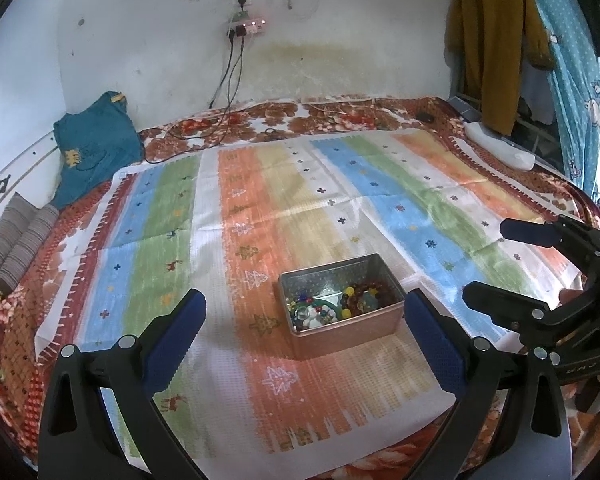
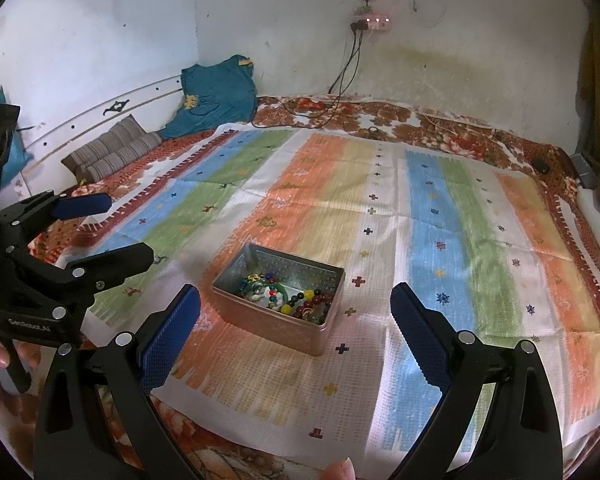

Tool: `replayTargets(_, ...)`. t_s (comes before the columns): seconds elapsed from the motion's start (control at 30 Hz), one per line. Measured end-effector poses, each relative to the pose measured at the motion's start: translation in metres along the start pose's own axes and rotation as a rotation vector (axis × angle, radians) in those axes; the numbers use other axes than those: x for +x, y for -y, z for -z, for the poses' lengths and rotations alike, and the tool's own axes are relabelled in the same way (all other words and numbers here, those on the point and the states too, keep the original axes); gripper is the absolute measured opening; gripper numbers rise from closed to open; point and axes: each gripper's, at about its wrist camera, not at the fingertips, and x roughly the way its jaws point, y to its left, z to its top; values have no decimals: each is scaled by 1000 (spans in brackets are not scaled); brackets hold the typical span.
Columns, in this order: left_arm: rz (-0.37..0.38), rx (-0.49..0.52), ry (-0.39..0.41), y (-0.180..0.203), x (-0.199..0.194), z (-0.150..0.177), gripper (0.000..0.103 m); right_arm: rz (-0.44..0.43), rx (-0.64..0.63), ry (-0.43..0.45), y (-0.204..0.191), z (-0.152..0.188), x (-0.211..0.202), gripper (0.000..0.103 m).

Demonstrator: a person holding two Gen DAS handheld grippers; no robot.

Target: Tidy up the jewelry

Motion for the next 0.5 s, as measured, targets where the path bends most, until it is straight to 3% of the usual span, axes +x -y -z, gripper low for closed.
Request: replayTargets(0.5, 4, -23, 1, 2, -1, -2, 97, 1, -1, 2, 2, -3, 0, 97)
